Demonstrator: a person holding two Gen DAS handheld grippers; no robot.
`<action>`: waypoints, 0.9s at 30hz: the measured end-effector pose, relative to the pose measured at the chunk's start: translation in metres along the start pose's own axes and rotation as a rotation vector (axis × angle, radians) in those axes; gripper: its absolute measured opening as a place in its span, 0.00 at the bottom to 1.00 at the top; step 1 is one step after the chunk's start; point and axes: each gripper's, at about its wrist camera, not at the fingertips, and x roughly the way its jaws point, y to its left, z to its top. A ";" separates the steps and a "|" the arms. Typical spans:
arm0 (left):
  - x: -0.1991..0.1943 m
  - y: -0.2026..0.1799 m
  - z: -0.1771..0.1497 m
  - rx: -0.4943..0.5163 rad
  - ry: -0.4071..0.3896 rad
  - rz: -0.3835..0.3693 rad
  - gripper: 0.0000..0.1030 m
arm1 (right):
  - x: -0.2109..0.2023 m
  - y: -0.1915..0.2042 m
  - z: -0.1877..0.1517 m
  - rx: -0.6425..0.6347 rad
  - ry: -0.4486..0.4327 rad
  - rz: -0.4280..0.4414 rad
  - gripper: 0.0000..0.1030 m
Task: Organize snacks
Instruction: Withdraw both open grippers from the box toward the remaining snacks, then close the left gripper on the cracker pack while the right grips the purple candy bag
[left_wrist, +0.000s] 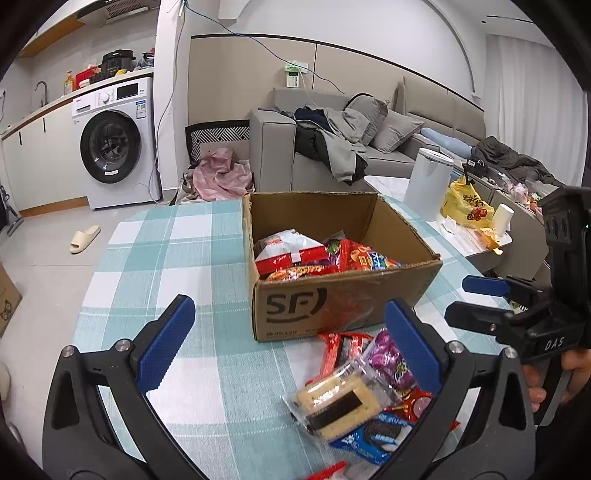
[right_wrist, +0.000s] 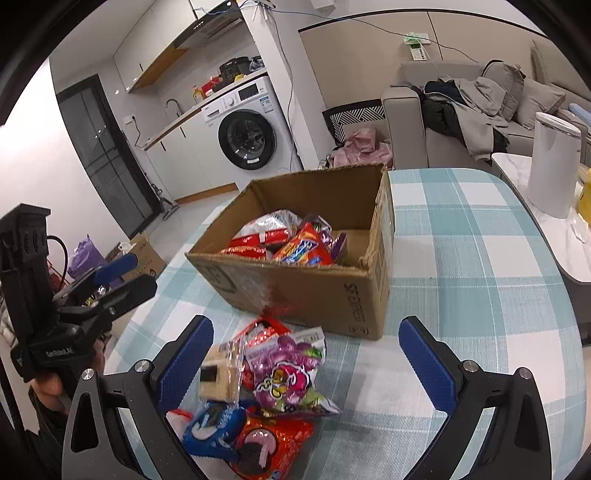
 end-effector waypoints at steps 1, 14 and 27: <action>0.000 0.001 -0.002 0.000 0.003 0.002 0.99 | 0.000 0.001 -0.002 -0.004 0.005 -0.004 0.99; 0.016 0.000 -0.022 0.013 0.059 0.005 0.99 | 0.004 -0.002 -0.012 0.007 0.031 -0.005 0.99; 0.043 -0.007 -0.036 0.076 0.130 -0.003 0.99 | 0.029 -0.006 -0.021 0.027 0.107 -0.016 0.99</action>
